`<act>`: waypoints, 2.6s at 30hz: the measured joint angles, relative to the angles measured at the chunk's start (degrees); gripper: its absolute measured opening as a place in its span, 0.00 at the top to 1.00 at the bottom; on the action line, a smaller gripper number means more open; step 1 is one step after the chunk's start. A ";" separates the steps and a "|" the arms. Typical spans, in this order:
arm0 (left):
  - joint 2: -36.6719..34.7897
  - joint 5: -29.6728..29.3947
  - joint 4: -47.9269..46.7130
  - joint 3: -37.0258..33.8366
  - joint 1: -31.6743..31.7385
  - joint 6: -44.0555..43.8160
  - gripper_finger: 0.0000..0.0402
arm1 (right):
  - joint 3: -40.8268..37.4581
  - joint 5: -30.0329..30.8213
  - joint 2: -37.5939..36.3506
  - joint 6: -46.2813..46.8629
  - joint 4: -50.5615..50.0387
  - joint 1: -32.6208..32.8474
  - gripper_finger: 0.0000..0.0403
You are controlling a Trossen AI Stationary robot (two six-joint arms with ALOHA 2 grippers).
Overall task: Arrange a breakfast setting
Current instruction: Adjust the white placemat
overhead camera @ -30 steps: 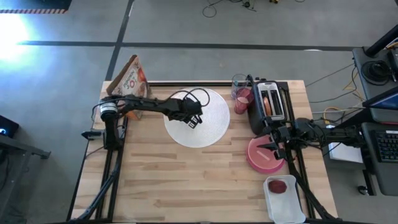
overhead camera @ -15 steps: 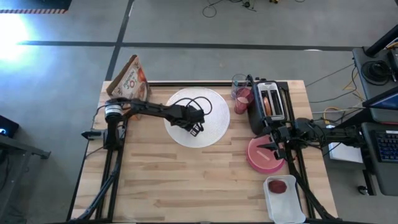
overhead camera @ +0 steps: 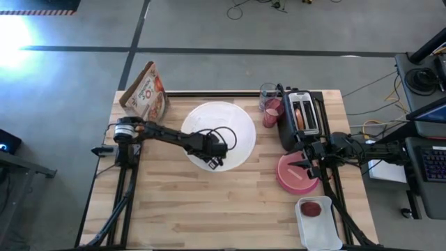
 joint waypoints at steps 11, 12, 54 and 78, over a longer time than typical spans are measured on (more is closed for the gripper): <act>-5.27 4.36 -4.34 0.30 -4.93 -2.70 0.71 | -0.01 0.02 0.02 0.00 -0.01 0.01 0.60; -5.93 3.53 -4.45 0.53 -5.07 -2.65 0.71 | 0.01 0.00 0.02 -0.02 -0.01 -0.01 0.60; 2.01 -9.16 4.93 3.42 -8.60 -4.31 0.71 | 0.01 0.00 0.02 -0.02 -0.01 0.00 0.60; 1.75 2.31 5.04 3.29 -22.30 -9.96 0.71 | -0.01 0.02 0.02 -0.02 -0.01 -0.02 0.60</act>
